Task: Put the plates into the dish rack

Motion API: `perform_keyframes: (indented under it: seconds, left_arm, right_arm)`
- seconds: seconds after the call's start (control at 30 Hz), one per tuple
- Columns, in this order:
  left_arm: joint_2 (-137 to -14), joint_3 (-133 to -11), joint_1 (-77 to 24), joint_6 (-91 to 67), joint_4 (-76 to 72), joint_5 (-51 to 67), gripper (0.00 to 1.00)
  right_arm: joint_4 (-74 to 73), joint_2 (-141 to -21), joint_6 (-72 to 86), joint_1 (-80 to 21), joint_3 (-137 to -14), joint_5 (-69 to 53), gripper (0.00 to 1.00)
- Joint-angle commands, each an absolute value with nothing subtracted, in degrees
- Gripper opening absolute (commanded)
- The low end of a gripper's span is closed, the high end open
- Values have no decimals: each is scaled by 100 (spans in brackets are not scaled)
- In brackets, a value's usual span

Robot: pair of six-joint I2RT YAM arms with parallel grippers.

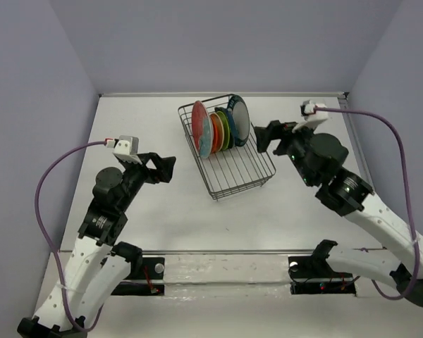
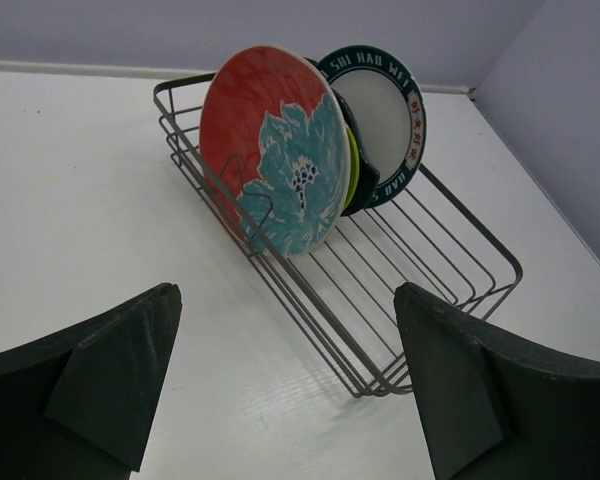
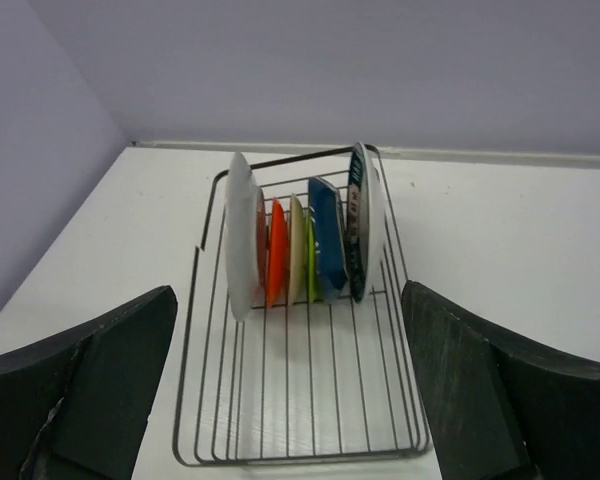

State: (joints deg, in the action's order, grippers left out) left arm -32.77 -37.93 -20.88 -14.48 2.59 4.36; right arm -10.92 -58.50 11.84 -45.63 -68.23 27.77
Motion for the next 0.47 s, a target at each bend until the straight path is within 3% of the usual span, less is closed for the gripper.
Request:
perform_keyframes:
  seconds: [0.0,0.23,0.43]
  left_arm:
    - [-3234,-3744,-2101,-1529,-360,834,99]
    - [-3041,-3814,-2101,-1687,-729,1037,99]
    - [-3102,-3911,-2101,-1731,-598,1011,99]
  right_arm:
    - [-721,-4636,1222,-4579,-5559,3636,100]
    - [-844,-3472,1940,-4579,-4063,4316,100]
    - [-756,-3366,2004,-4579,-3946,4281,100]
